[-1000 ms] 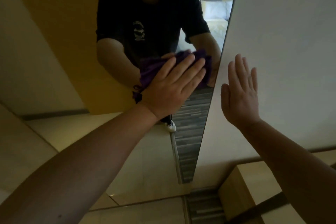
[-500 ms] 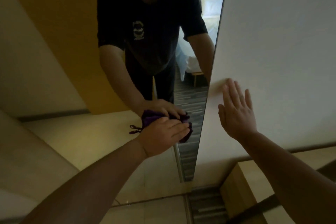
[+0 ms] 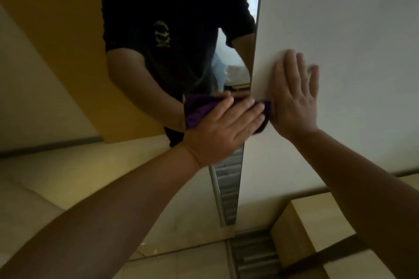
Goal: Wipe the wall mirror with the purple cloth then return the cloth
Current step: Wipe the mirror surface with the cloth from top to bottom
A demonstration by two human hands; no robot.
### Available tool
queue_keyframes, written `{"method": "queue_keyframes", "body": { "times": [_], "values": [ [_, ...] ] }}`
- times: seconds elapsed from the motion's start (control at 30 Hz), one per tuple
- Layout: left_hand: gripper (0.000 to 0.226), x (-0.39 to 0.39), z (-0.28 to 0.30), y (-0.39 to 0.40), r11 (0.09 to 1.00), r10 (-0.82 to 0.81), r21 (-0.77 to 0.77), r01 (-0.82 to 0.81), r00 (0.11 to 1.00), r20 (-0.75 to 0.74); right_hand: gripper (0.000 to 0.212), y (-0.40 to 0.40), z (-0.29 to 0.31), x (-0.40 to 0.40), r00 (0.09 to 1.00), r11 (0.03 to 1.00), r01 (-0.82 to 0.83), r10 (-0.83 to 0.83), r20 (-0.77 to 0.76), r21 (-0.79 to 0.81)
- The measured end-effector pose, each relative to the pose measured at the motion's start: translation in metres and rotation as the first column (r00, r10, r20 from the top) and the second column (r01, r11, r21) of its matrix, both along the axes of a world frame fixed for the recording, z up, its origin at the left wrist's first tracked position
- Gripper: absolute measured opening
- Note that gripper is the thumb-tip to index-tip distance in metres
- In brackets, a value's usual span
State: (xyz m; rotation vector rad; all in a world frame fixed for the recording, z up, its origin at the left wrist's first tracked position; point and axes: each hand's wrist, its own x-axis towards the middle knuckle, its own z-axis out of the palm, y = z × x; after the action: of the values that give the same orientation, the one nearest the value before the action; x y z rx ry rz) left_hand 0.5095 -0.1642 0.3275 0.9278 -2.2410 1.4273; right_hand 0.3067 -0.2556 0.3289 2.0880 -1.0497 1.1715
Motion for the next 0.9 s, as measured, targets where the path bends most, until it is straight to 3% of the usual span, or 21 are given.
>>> {"method": "queue_keyframes", "body": {
  "times": [0.2, 0.3, 0.37, 0.43, 0.53, 0.63, 0.77, 0.9],
  "values": [
    [0.051, 0.011, -0.15, 0.01, 0.984, 0.094, 0.124, -0.126, 0.967, 0.235, 0.067, -0.035, -0.015, 0.001, 0.997, 0.974, -0.052, 0.062, 0.037, -0.221],
    [0.057, 0.023, -0.221, 0.022, 0.951, 0.126, 0.204, -0.233, 0.893, 0.432, 0.071, -0.046, -0.02, 0.007, 0.994, 0.946, -0.076, 0.098, 0.056, -0.315],
    [0.064, 0.032, -0.25, 0.027, 0.924, 0.137, 0.257, -0.283, 0.873, 0.468, 0.07, -0.048, -0.022, 0.007, 0.993, 0.933, -0.071, 0.1, 0.065, -0.352],
    [0.059, 0.032, -0.253, 0.03, 0.898, 0.131, 0.335, -0.285, 0.901, 0.414, 0.064, -0.051, -0.021, 0.008, 0.994, 0.924, -0.052, 0.085, 0.07, -0.379],
    [0.042, 0.028, -0.238, 0.037, 0.877, 0.033, 0.452, -0.163, 0.959, 0.281, 0.061, -0.05, -0.019, 0.01, 0.993, 0.934, -0.028, 0.067, 0.098, -0.356],
    [0.034, 0.021, -0.202, 0.049, 0.847, 0.061, 0.525, -0.09, 0.996, 0.072, 0.063, -0.039, -0.018, 0.005, 0.996, 0.961, -0.017, 0.041, 0.079, -0.277],
    [0.035, 0.022, -0.145, 0.084, 0.829, 0.229, 0.555, -0.073, 0.949, -0.217, 0.054, -0.009, -0.005, 0.004, 0.996, 0.999, -0.031, 0.033, 0.084, -0.021],
    [0.044, 0.046, -0.099, 0.13, 0.809, 0.332, 0.584, -0.069, 0.874, -0.355, 0.058, 0.044, 0.0, 0.011, 0.983, 0.952, -0.102, 0.052, 0.174, 0.29]
  ]
}}
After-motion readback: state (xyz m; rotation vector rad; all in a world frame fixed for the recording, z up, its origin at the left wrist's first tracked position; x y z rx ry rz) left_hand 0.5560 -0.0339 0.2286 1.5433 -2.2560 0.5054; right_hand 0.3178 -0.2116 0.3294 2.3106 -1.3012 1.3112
